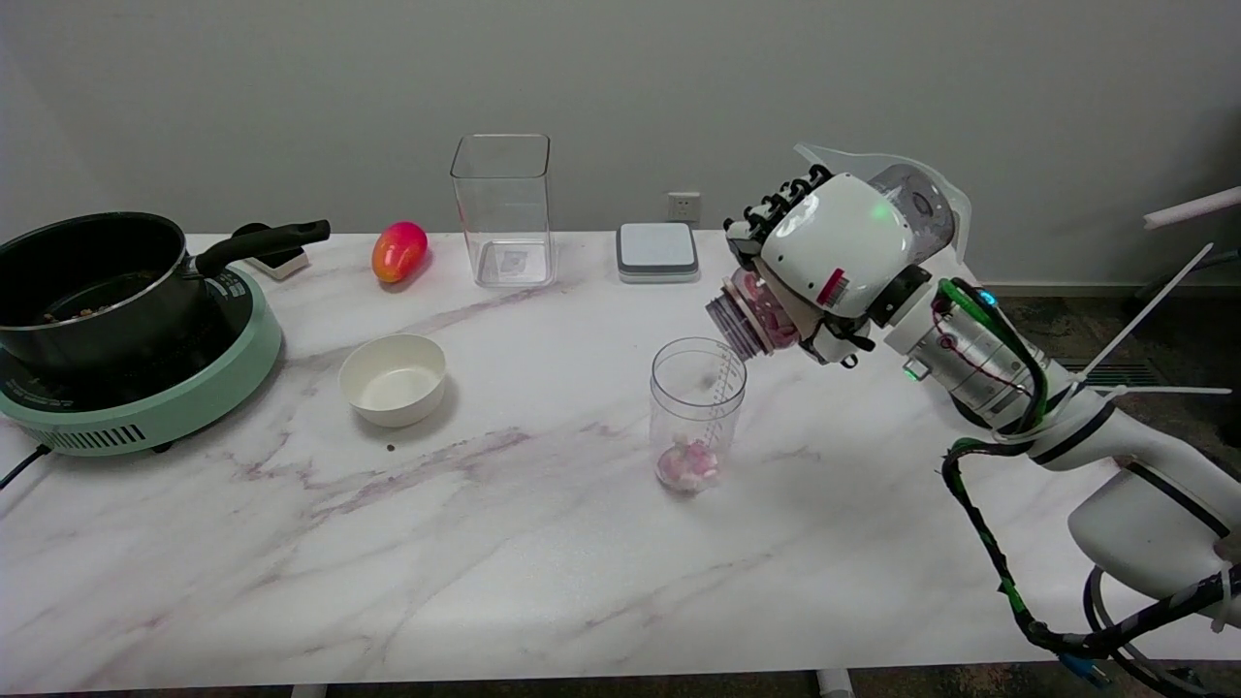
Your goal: Pour the candy into the transparent cup.
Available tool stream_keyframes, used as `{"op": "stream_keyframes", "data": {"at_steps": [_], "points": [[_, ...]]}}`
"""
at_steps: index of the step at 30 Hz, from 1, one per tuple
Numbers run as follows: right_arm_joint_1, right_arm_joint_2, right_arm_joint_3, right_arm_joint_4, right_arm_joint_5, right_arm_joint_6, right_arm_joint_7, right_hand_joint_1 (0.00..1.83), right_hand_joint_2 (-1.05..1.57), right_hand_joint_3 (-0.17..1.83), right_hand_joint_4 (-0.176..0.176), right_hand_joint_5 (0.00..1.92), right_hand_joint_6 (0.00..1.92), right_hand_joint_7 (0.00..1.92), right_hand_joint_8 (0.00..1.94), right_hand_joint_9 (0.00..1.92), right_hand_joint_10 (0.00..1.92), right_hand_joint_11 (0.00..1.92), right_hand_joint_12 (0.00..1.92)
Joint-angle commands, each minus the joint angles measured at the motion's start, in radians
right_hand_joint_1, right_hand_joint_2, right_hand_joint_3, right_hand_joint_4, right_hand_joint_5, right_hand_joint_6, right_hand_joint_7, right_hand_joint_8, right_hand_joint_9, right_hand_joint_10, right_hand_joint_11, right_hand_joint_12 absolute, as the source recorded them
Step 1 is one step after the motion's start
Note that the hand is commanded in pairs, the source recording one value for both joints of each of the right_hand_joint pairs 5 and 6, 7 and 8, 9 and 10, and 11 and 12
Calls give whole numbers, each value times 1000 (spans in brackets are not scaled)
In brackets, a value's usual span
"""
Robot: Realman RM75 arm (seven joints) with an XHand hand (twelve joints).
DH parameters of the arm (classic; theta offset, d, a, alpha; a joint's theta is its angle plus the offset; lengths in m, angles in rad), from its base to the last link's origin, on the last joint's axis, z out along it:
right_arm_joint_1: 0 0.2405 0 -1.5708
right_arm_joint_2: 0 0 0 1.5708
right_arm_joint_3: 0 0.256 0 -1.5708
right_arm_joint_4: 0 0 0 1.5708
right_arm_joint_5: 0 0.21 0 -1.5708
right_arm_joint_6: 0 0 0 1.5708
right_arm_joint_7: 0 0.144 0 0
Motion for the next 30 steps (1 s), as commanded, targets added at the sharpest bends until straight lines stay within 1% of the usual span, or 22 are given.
{"op": "stream_keyframes", "data": {"at_steps": [1,4,27,30], "points": [[-1,-6,7,-8,-53,24,-1,1598,602,787,0,1399,1399,1510,1510,1447,1447,1208,1208],[5,-4,14,-19,-87,43,5,1597,607,779,0,1403,1403,1511,1511,1448,1448,1210,1210],[9,-3,21,-8,-108,103,-1,1580,666,705,0,1424,1424,1521,1521,1459,1459,1221,1221],[9,-3,21,-1,-130,106,-3,1578,676,694,0,1427,1427,1523,1523,1462,1462,1221,1221]]}}
